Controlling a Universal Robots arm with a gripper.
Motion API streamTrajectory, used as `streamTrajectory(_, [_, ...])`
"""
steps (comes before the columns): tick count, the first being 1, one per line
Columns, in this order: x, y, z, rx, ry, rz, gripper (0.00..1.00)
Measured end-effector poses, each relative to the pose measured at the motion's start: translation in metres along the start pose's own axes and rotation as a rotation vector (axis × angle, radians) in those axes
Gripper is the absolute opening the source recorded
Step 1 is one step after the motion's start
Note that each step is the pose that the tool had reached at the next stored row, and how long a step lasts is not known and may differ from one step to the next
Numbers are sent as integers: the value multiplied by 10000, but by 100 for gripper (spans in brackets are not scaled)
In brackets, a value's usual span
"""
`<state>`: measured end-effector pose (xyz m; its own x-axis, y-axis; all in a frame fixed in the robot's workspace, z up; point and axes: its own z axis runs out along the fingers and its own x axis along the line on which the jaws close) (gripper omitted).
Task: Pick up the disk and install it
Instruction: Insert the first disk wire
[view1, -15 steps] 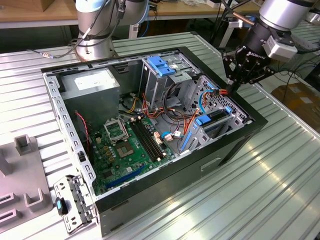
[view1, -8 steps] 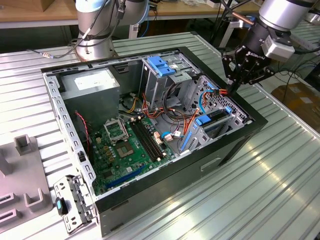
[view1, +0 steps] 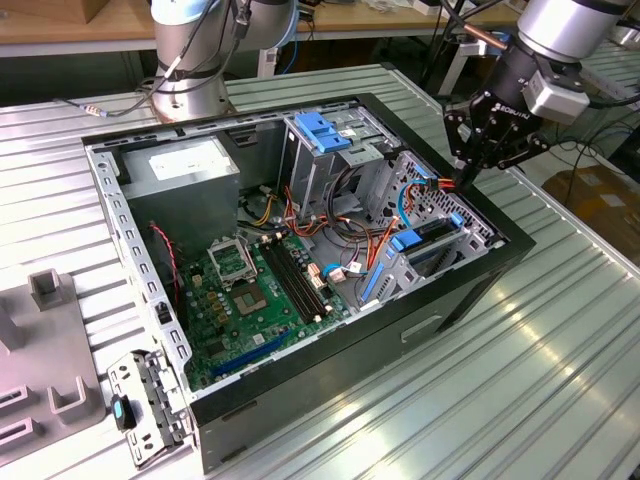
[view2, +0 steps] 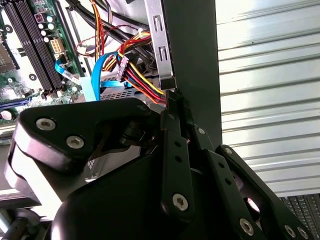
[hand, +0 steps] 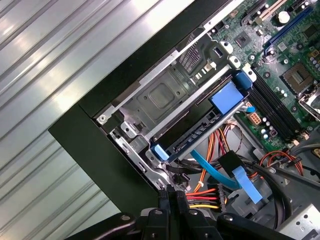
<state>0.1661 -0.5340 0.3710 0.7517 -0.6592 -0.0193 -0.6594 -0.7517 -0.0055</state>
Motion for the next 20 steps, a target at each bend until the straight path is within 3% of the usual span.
streamTrajectory(7, [-27,25,4,7,2,374,17])
streamTrajectory(20, [-75,66,11,33,9,1716,17])
